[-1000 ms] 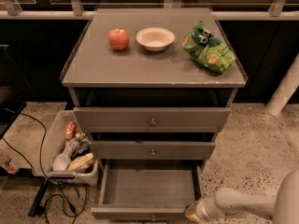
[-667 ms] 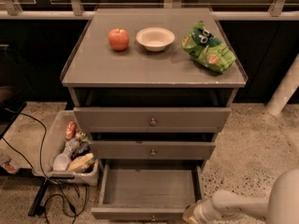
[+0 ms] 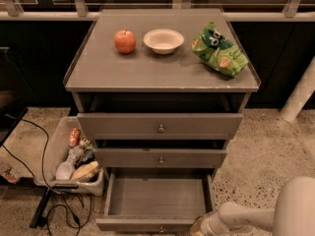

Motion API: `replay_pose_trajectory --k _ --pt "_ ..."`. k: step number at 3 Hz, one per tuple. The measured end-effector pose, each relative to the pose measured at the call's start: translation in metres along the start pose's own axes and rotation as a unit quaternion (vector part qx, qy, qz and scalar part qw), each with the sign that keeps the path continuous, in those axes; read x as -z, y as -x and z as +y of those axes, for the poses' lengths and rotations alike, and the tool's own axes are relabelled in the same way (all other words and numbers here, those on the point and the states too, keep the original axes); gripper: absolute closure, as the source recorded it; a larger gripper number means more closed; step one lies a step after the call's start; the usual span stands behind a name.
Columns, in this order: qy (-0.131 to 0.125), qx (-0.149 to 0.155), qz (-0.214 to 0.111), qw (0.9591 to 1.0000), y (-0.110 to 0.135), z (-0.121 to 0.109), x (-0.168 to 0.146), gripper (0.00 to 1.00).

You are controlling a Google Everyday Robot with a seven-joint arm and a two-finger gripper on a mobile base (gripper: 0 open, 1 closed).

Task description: Close bottom drawer

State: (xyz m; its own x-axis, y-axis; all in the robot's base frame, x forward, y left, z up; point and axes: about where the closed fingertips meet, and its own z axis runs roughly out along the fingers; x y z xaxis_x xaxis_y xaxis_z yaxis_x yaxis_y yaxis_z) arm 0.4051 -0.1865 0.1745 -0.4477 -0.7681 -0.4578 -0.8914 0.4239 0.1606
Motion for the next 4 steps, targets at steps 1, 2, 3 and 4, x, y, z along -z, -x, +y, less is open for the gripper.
replay_pose_trajectory --k 1,2,3,4 --pt "0.0 0.0 0.0 1.0 0.0 0.0 0.0 0.59" --pt "0.0 0.0 0.0 1.0 0.0 0.0 0.0 0.35" --pt "-0.001 -0.002 -0.003 1.0 0.0018 -0.0036 -0.0007 0.12" --pt "-0.001 0.001 -0.009 1.0 0.0067 -0.0092 -0.0006 0.0"
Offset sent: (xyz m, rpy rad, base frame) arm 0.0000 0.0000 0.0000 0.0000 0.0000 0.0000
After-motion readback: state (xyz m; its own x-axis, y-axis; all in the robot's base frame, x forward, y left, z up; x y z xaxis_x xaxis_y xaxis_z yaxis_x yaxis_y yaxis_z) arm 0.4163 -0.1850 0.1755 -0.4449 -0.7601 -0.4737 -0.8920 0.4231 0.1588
